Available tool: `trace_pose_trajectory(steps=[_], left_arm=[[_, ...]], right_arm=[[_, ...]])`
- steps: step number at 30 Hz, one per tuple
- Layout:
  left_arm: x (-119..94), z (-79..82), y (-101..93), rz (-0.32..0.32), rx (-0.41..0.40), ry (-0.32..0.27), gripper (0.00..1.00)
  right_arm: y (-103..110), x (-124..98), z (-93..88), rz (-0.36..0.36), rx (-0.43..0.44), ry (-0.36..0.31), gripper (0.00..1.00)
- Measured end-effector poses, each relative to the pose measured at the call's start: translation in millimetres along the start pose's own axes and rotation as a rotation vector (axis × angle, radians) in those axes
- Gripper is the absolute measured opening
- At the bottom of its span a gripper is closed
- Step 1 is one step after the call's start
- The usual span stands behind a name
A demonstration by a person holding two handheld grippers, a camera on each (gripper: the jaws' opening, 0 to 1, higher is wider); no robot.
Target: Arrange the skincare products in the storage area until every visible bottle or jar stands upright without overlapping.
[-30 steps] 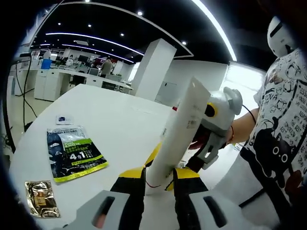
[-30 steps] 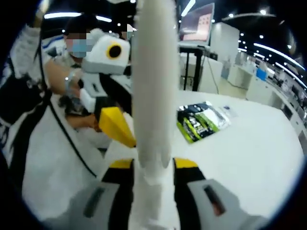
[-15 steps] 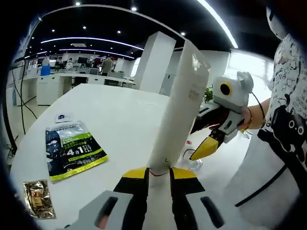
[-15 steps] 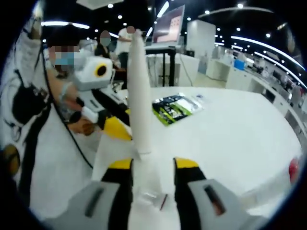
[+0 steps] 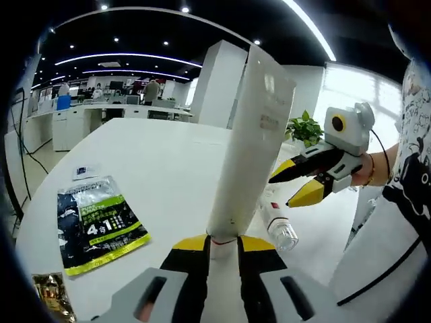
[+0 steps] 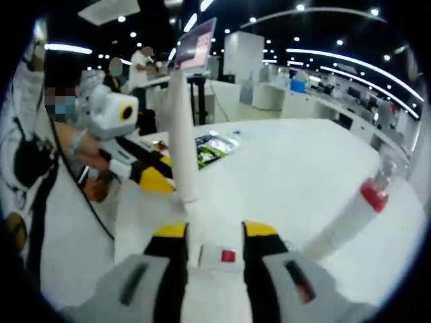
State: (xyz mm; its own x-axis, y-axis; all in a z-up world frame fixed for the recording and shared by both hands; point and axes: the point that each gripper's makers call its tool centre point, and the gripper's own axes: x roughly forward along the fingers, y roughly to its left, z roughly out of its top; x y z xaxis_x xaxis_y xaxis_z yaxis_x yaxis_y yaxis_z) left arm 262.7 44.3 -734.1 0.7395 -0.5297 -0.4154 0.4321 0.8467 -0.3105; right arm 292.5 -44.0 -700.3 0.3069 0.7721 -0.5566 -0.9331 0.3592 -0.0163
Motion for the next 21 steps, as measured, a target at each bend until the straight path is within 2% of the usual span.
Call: trace_pose_trajectory(steps=[4,9,16,21], left_arm=[[10.3,4.8,0.7,-0.008,0.003,0.009,0.17],[23.2,11.0,0.3,-0.014,0.008,0.018,0.17],[40.0,18.8,1.6,-0.014,-0.001,0.022,0.17],[52.4,24.5,1.3,-0.018,-0.012,0.023,0.17]], right_arm=[[-19.6,-10.9,-6.3,-0.094,0.092,-0.023,0.29],[-43.1,-24.5,-16.9,-0.211,0.168,-0.029,0.29],[-62.0,-39.9,-28.9,-0.305,0.230,-0.024,0.29],[-68.8,-47.4,-34.7,-0.342,0.257,-0.021,0.29]])
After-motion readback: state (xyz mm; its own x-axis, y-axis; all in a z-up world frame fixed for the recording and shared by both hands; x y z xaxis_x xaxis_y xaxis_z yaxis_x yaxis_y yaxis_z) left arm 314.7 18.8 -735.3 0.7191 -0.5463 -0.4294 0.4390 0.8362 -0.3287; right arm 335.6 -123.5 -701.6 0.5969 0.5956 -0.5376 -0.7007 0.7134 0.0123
